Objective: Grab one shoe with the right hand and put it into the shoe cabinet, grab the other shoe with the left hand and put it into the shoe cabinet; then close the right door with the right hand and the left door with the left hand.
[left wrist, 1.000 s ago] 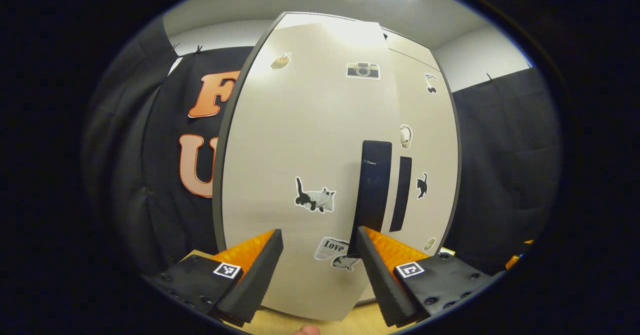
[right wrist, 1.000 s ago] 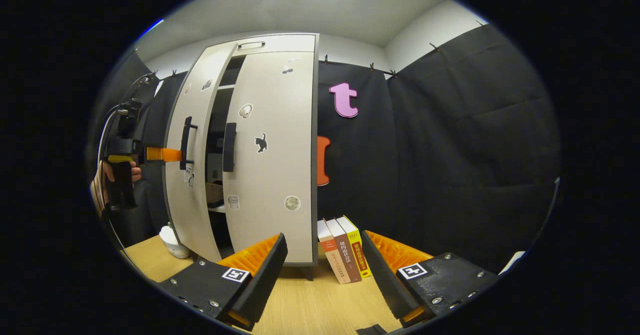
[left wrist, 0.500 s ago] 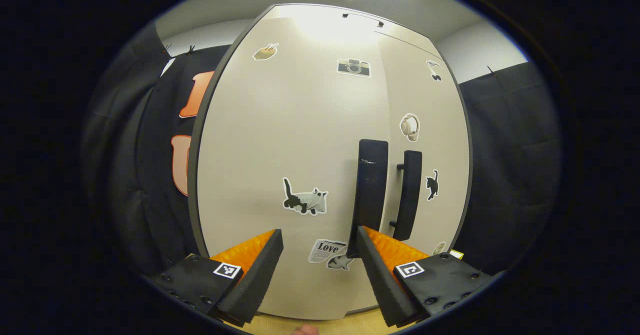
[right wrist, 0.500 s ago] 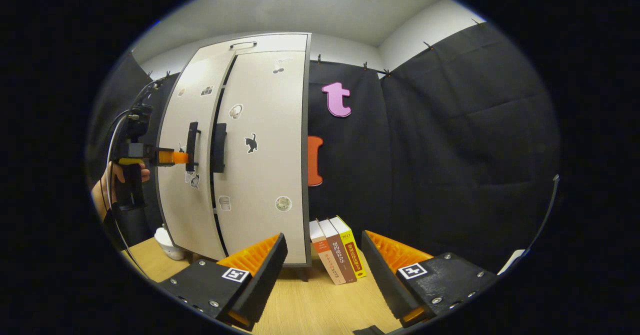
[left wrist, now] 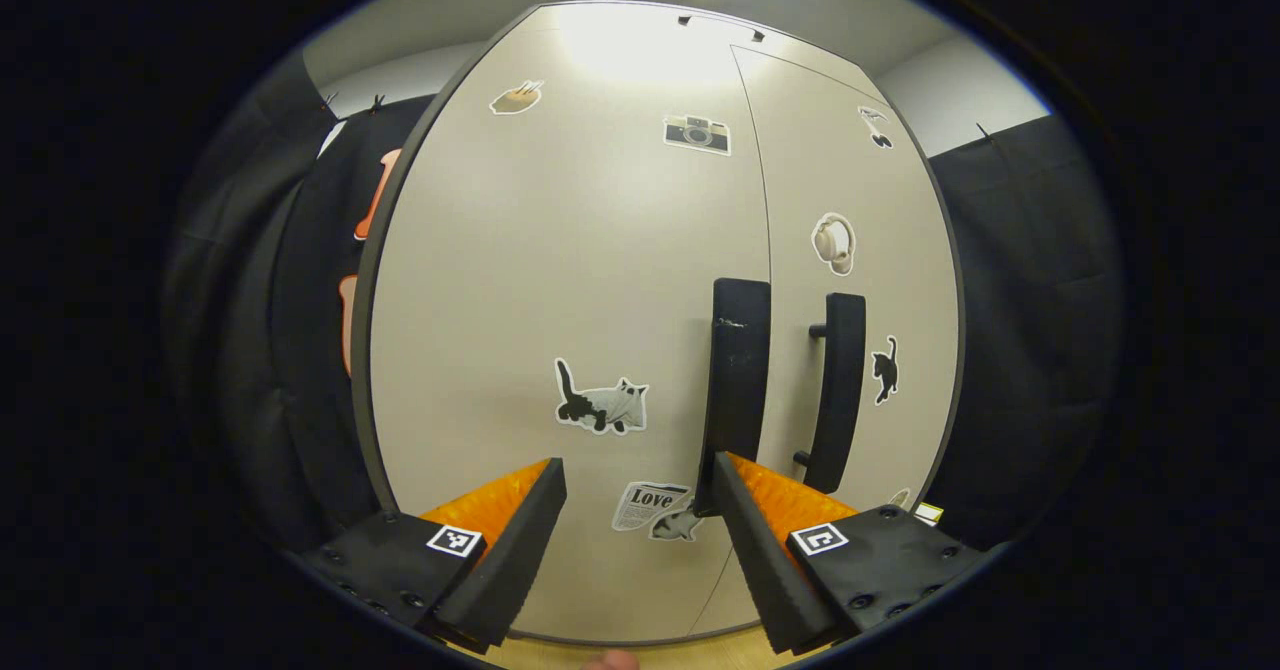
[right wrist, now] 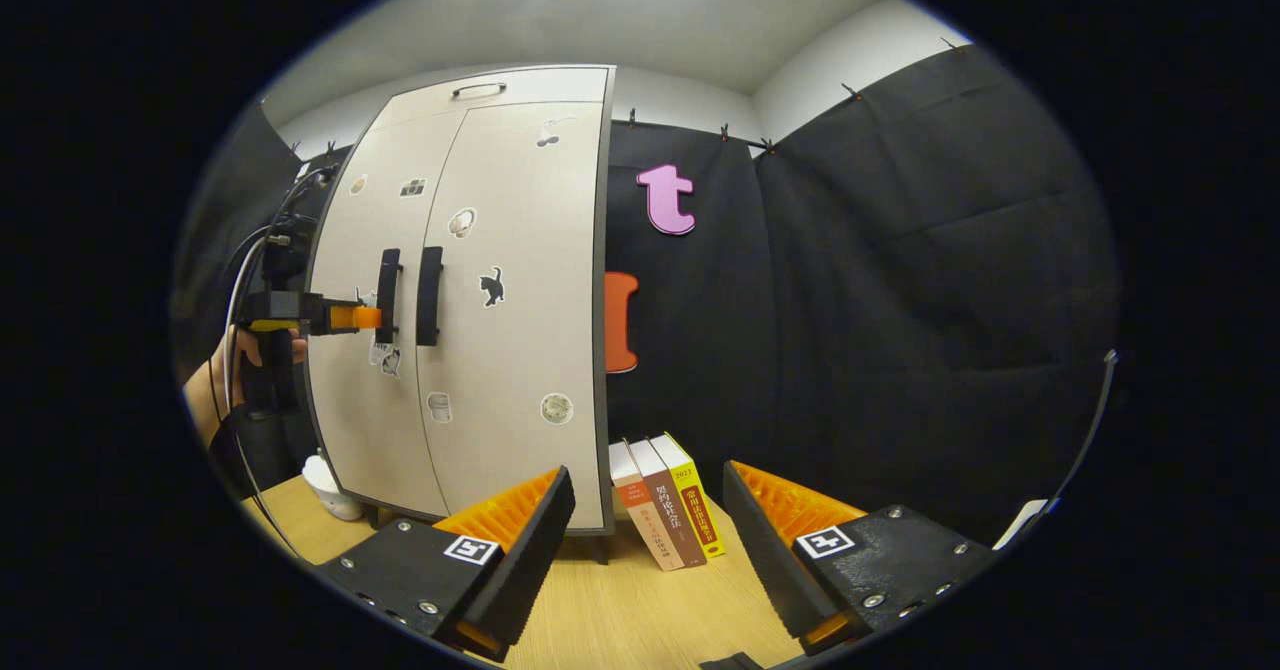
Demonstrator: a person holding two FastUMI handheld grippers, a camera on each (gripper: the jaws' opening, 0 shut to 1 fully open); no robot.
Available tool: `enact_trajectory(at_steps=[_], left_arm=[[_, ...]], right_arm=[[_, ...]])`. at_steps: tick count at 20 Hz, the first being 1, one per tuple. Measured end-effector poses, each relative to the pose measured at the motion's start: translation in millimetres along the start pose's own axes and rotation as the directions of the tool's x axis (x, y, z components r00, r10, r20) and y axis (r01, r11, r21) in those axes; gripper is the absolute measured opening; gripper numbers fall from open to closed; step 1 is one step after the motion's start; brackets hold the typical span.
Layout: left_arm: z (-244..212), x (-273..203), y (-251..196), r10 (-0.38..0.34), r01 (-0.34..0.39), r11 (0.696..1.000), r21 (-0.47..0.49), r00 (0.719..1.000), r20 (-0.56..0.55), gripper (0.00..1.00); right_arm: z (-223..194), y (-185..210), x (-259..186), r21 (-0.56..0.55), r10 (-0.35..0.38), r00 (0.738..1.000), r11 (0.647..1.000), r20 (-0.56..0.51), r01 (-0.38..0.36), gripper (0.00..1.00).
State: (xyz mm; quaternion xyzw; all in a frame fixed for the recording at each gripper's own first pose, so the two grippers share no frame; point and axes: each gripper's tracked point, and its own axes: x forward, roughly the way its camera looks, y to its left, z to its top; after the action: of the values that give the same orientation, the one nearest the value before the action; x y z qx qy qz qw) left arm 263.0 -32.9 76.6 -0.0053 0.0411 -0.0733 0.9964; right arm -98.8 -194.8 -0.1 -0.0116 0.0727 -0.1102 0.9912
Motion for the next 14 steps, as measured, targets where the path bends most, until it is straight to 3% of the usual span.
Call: enact_trajectory(at_steps=[2, 6, 12, 13, 14], left_arm=[[-5.5, 1.8, -8.5, -0.028, 0.028, 0.999, -0.018, 1.0, -0.014, 0.96], [3.5, -13.2, -6.0, 0.002, -0.001, 1.0, -0.027, 1.0, 0.025, 0.97], [26.9, -79.1, -2.5, 0.005, -0.004, 1.0, -0.014, 0.998, 0.067, 0.96], [27.6, -92.5, 0.2, 0.011, -0.011, 1.0, -0.008, 0.998, 0.069, 0.96], [29.1, -107.5, 4.7, 0.025, -0.025, 1.0, 0.0, 0.997, 0.075, 0.96]], right_arm=[[0.2, -0.8, -0.7, -0.001, 0.003, 1.0, 1.0, 0.0, -0.003, 0.93], [2.3, 4.1, 0.1, 0.0, 0.024, 1.0, 1.0, 0.003, -0.024, 0.93], [4.3, 28.2, 6.4, 0.019, 0.092, 0.996, 0.996, 0.011, -0.092, 0.92], [4.9, 33.9, 8.2, 0.024, 0.106, 0.994, 0.994, 0.015, -0.106, 0.97], [6.2, 39.2, 8.6, 0.031, 0.119, 0.993, 0.992, 0.018, -0.12, 0.93]])
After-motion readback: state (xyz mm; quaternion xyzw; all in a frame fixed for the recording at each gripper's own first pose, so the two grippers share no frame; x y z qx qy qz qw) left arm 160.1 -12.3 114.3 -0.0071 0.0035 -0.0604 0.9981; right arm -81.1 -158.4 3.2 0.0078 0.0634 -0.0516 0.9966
